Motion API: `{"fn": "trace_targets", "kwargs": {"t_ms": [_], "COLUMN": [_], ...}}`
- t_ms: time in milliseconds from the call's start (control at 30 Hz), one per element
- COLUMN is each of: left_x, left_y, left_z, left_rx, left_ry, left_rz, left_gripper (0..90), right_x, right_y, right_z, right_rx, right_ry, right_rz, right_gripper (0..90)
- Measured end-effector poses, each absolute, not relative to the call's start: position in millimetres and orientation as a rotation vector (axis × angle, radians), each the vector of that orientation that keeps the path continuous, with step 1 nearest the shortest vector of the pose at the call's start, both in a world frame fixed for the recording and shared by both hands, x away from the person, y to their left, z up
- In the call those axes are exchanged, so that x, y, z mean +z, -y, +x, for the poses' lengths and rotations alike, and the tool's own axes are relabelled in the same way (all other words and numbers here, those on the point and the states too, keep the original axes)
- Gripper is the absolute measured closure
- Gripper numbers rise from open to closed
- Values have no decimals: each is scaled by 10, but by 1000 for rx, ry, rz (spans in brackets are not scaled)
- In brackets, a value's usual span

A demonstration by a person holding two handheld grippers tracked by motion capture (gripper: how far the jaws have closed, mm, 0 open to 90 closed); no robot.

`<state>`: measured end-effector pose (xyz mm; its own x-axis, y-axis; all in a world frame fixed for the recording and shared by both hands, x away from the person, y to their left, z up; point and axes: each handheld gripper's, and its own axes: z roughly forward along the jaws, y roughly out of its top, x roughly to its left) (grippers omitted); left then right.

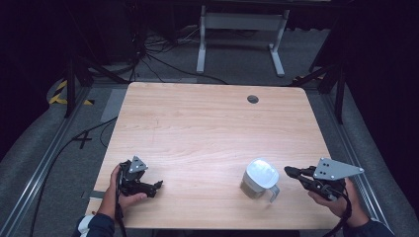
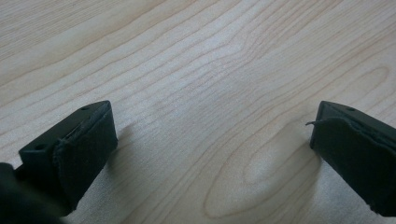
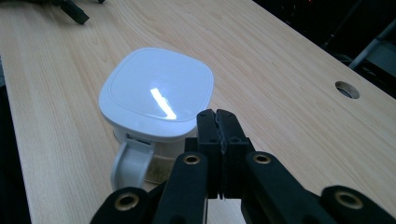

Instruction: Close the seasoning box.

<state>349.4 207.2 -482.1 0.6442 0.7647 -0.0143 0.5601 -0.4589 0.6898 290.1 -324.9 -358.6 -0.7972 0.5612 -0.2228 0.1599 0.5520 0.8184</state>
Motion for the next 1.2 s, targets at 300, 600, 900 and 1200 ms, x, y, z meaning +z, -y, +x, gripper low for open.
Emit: {"fn": "trace_targets", "kwargs": {"t_ms": [300, 600, 900, 1200], "left_x": [-4820, -4823, -4816, -4817], "left_y": [-2074, -2068, -2069, -2066], "left_z": [3496, 3497, 3501, 3501], "left_rx": [398, 383, 376, 374], "left_ry": [-1022, -1026, -1023, -1025], "left_rz": [2192, 2187, 2196, 2193], "left_gripper": [9, 9, 8, 8], "right_x": [-3674, -3857, -4114, -4487], "right_y": [3391, 3602, 3852, 4147], "right_z": [2921, 2990, 3040, 3097], "right_rx": [1097, 1039, 1024, 952], "right_ry": [-2312, -2306, -2276, -2278], "right_rz": [632, 721, 838, 1009], "right_gripper": [875, 776, 566, 366]}}
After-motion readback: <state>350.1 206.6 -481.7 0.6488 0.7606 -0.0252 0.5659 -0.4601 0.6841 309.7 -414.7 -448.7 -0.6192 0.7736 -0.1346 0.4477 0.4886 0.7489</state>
